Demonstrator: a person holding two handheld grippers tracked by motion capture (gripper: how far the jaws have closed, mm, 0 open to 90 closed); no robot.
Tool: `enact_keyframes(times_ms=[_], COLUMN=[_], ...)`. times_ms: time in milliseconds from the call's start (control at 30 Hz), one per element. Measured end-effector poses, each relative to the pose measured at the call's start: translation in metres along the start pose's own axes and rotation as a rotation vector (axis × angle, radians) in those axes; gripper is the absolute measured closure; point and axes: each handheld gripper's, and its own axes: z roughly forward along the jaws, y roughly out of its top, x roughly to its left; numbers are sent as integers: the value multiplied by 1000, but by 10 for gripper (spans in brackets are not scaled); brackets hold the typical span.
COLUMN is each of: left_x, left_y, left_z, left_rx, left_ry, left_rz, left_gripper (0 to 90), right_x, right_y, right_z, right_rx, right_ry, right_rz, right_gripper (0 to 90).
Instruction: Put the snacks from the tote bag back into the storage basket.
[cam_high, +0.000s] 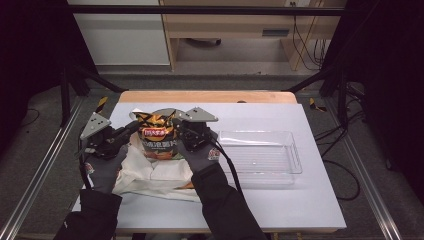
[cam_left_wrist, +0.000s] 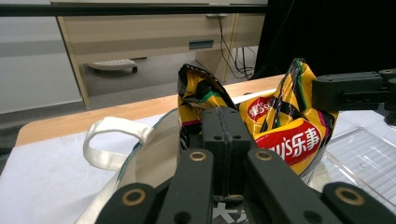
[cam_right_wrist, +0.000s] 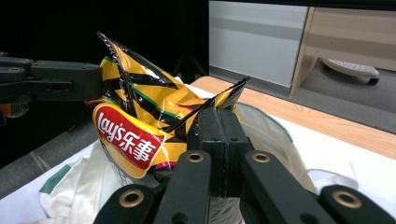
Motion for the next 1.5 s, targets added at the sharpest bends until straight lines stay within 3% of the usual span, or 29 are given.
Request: enact_keyframes(times_ms=[500, 800, 1500], left_x=[-5, -13, -60], left_y=[29, 44, 77], left_z=[-17, -24, -6], left_rx=[-54, -72, -86], left_ry=[6, 4, -40], left_rz=[4, 14, 50], left_gripper=[900, 900, 900], right_x=[5, 7, -28], right_y=[24, 45, 63], right_z=[-13, -29, -79], right_rx=[-44, -69, -92], right_ry=[17, 13, -34], right_rz=[-13, -42, -44], right_gripper=[900, 900, 900])
